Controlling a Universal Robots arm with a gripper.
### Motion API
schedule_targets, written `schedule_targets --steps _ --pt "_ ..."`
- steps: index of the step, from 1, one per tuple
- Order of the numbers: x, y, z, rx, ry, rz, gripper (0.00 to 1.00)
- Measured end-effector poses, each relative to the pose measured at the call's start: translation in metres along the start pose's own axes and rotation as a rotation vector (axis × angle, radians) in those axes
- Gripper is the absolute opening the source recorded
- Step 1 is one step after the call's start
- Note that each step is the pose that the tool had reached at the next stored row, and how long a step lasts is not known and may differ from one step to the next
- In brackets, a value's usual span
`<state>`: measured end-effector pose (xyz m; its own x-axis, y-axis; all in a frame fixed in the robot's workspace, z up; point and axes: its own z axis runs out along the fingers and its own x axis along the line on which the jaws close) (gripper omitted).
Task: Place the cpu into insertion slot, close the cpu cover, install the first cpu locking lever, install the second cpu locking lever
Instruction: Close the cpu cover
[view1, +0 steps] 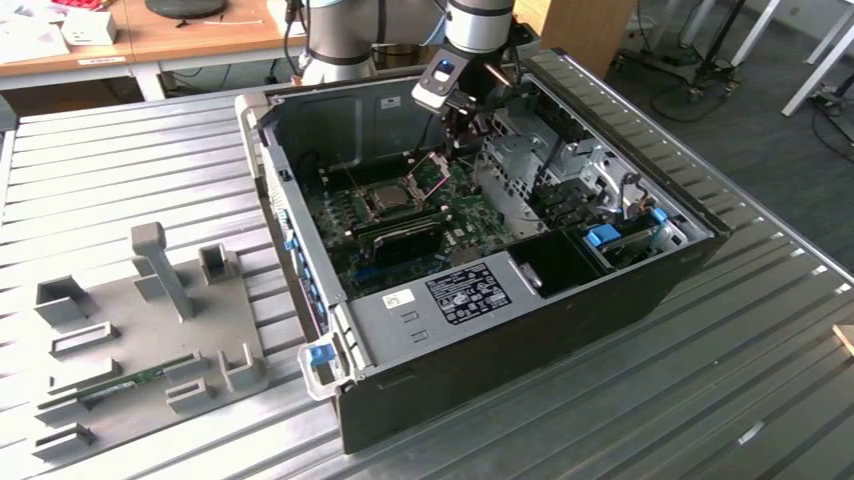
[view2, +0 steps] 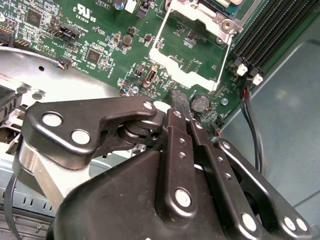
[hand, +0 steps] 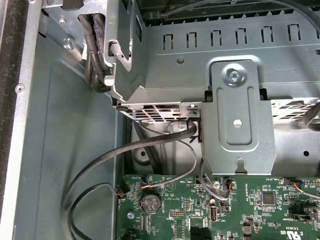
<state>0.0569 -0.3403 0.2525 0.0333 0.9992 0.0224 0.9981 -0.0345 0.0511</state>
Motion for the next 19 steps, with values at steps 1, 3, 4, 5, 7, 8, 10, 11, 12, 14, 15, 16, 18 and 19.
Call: schedule_targets --steps 1,3,4,5,7,8,10,11,12,14,15,16,18,19 --pt "0.0000 0.0000 0.0008 -0.0001 0.0004 0.000 0.10" --pt "0.0000 -0.0001 0.0017 0.0000 0.0001 0.000 0.10" --pt "0.0000 -0.0001 0.0017 0.0000 0.0000 0.000 0.10" --pt "0.0000 -0.0001 0.0018 0.0000 0.0000 0.000 0.10" --pt "0.0000 -0.0001 0.0020 0.0000 0.0002 0.000 0.10" --pt "0.0000 -0.0001 0.0023 -0.0001 0.0004 0.000 0.10" --pt "-0.0001 -0.0002 0.0034 0.0000 0.0001 0.000 0.10" --pt "-0.0001 -0.0002 0.0044 0.0000 0.0000 0.000 0.10" --pt "-0.0001 -0.0003 0.0051 0.0000 -0.0001 0.000 0.10" --pt "-0.0001 -0.0003 0.0053 0.0000 -0.0004 0.000 0.10" --pt "-0.0001 -0.0003 0.0054 0.0000 -0.0002 0.000 0.10" --pt "-0.0001 -0.0003 0.0054 0.0000 -0.0002 0.000 0.10" --pt "-0.0001 -0.0003 0.0055 0.0000 -0.0002 0.000 0.10" --pt "-0.0001 -0.0003 0.0062 -0.0001 0.0004 0.000 0.10"
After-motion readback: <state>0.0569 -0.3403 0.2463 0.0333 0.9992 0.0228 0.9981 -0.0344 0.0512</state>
